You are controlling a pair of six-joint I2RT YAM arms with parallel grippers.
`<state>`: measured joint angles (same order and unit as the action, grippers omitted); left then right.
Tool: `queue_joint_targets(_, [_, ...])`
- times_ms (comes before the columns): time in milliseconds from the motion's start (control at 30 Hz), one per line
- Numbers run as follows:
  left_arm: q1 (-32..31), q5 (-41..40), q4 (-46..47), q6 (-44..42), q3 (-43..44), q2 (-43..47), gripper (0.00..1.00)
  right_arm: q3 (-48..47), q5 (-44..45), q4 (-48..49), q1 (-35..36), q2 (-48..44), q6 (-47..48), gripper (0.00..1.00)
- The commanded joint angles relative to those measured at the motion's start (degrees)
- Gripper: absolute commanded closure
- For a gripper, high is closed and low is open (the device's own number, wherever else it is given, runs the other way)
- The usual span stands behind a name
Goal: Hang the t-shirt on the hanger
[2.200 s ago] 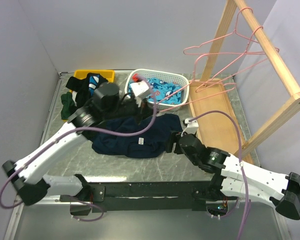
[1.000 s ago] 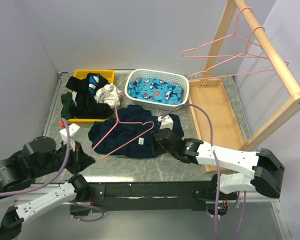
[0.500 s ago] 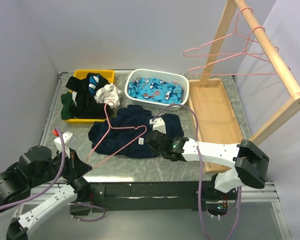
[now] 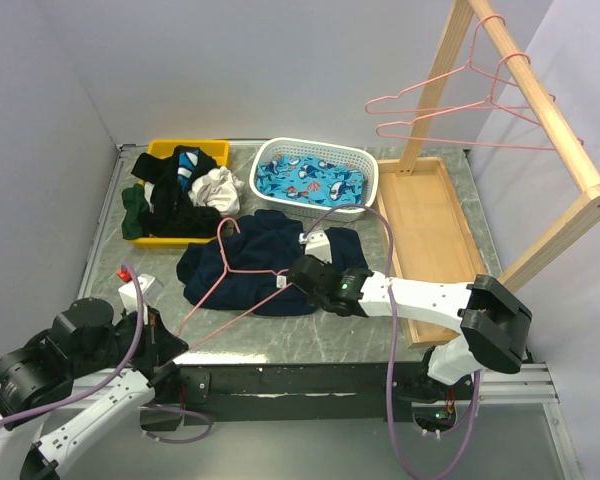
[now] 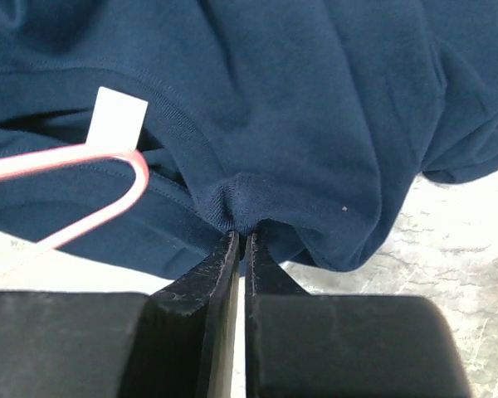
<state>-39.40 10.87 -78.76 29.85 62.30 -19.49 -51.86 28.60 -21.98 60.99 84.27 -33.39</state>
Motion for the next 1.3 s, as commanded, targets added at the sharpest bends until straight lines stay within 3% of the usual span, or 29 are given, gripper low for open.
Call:
queue_joint_targets(0, [0.29, 2.05, -0.16, 0.56, -0.69, 0.76, 0.99, -2.9, 0.85, -0.87, -1.22, -0.86, -0.1, 0.95])
queue_joint_targets(1267, [-0.5, 3.45, 4.67, -1.28, 1.5, -5.91, 0.99, -6.59, -3.81, -2.89, -2.63, -3.59, 2.8, 1.0])
